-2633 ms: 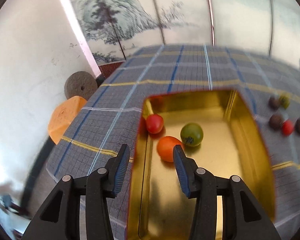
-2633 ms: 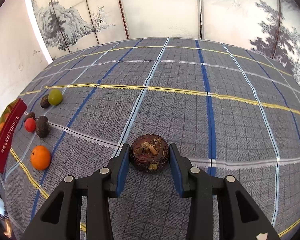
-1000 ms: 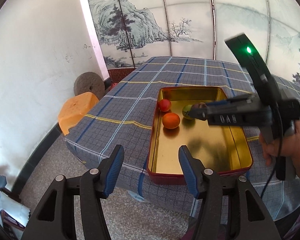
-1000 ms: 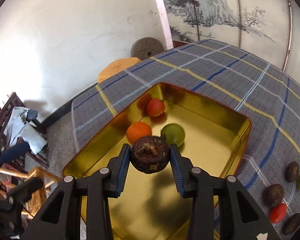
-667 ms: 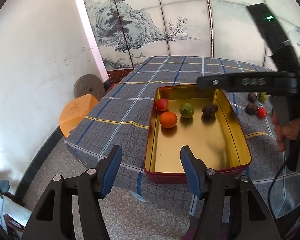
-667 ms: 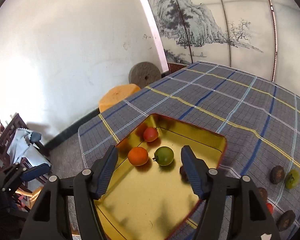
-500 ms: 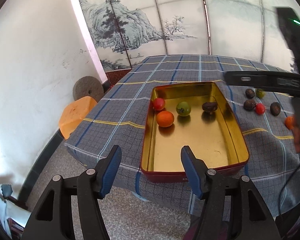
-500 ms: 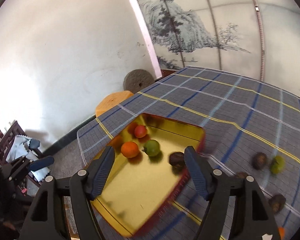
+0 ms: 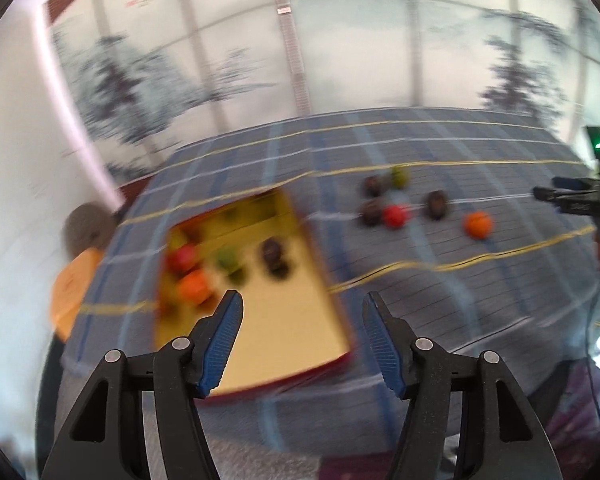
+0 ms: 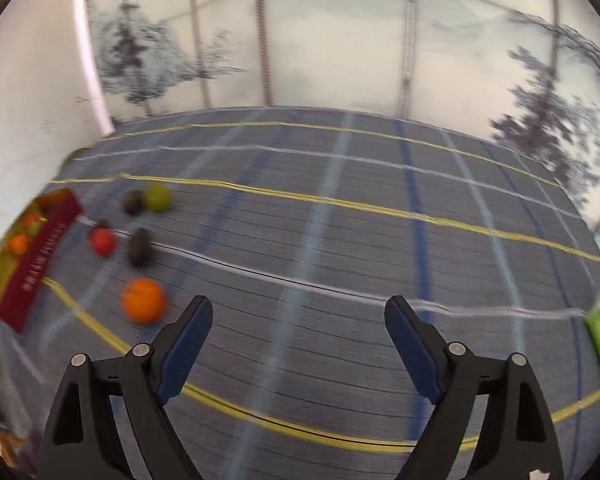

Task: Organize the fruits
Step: 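Move the left gripper to a brown fruit and grasp it, then carry the brown fruit in the left gripper into the tin and release it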

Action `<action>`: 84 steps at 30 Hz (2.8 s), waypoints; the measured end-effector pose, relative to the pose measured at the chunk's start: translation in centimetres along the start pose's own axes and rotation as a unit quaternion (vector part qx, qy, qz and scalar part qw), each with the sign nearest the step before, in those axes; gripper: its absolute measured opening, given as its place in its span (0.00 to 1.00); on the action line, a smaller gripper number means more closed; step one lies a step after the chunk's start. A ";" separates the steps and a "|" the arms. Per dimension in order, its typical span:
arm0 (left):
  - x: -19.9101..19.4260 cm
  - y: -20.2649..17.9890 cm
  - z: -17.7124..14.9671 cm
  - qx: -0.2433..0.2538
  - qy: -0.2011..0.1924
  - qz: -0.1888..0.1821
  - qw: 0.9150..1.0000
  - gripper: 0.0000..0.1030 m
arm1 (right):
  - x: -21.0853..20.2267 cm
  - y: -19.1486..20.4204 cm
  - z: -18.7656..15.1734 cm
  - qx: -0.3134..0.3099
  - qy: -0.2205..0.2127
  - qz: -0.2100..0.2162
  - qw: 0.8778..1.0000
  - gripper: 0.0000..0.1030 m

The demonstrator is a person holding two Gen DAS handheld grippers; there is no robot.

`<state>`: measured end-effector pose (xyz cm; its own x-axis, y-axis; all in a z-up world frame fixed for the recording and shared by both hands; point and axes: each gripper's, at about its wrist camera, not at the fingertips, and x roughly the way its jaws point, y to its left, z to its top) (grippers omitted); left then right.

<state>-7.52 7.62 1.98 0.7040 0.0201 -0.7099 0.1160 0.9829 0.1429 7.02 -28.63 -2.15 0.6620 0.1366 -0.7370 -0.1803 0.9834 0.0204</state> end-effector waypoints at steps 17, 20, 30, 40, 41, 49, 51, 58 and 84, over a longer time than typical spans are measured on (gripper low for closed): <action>16.7 -1.6 10.0 -0.125 0.170 -0.158 0.965 0.39 | 1.4 -4.9 -2.9 0.045 0.000 0.031 0.999 0.85; 19.7 -0.5 10.1 -0.191 0.203 -0.166 0.946 0.38 | 1.2 -4.4 -3.0 0.036 -0.003 0.035 0.999 0.85; 23.3 0.1 9.4 -0.275 0.237 -0.147 0.920 0.38 | 1.1 -4.2 -3.0 0.038 -0.010 0.056 0.998 0.86; 24.4 -0.4 9.7 -0.284 0.231 -0.143 0.919 0.39 | 1.3 -4.3 -3.0 0.047 -0.009 0.070 0.996 0.88; 24.4 -0.5 9.8 -0.279 0.227 -0.145 0.922 0.38 | 1.3 -4.4 -3.0 0.049 -0.008 0.069 0.996 0.88; 21.0 -0.6 9.0 -0.265 0.187 -0.135 0.936 0.37 | 1.4 -4.8 -3.0 0.061 -0.007 0.071 0.996 0.88; 19.2 -0.8 8.7 -0.260 0.173 -0.137 0.940 0.37 | 1.5 -4.8 -3.0 0.062 -0.005 0.071 0.996 0.88; 13.1 -1.6 7.5 -0.235 0.120 -0.130 0.956 0.37 | 1.3 -4.1 -3.0 0.046 -0.007 0.057 0.997 0.88; 4.9 3.5 0.6 -0.218 0.062 -0.040 0.973 0.37 | 1.2 -1.0 -3.1 -0.011 0.000 0.031 0.999 0.90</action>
<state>-3.29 11.07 -0.57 0.6115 -0.0649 -0.7886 -0.1607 0.9657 -0.2040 5.75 -29.77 -5.19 0.6492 0.1980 -0.7344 -0.2369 0.9701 0.0521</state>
